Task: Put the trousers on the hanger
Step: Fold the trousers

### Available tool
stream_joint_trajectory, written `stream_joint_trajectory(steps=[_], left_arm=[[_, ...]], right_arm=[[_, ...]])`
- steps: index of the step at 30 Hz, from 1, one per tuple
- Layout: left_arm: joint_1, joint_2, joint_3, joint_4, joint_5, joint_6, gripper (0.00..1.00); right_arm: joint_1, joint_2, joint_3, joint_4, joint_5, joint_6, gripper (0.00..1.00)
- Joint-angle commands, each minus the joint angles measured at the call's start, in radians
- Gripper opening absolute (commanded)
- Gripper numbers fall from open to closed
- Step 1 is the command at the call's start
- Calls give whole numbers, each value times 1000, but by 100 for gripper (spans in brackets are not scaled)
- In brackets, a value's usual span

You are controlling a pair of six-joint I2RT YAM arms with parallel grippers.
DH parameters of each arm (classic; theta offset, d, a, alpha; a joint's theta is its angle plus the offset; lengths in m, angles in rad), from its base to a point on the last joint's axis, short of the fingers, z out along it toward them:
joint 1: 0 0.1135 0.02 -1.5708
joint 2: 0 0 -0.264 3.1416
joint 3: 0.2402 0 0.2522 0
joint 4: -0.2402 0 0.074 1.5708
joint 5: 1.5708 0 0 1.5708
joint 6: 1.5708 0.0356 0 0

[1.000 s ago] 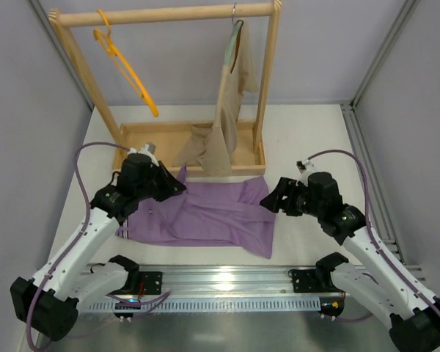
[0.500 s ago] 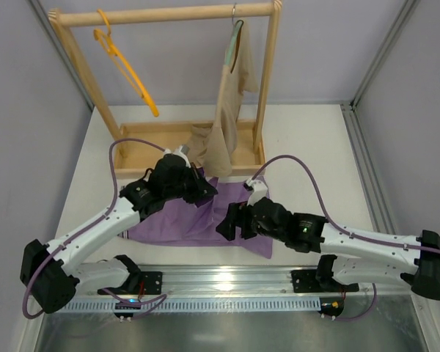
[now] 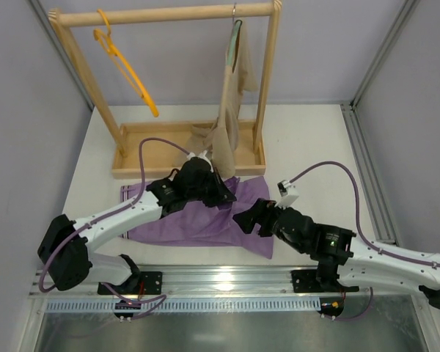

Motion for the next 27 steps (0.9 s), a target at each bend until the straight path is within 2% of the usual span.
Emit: stream_joint_trajectory(steps=[1, 9, 14, 15, 17, 21, 23, 27], left_arm=[[-27, 28, 62, 94, -11, -16, 0], [-65, 108, 125, 97, -30, -20, 0], [-82, 148, 141, 106, -31, -26, 1], [-85, 152, 141, 110, -33, -29, 6], [-93, 169, 148, 115, -34, -35, 8], [-96, 195, 176, 103, -28, -30, 27], [-99, 200, 187, 98, -28, -26, 32], [-105, 184, 205, 83, -31, -9, 44]], right_arm=[[4, 44, -15, 122, 21, -59, 86], [6, 188, 27, 169, 0, -50, 87], [6, 202, 7, 219, -26, -29, 89], [7, 198, -13, 226, -26, -24, 89], [9, 175, -34, 249, -31, -24, 89], [12, 121, -91, 275, -19, -27, 91], [12, 87, -105, 260, -3, -3, 92], [12, 11, -136, 99, 69, 95, 92]])
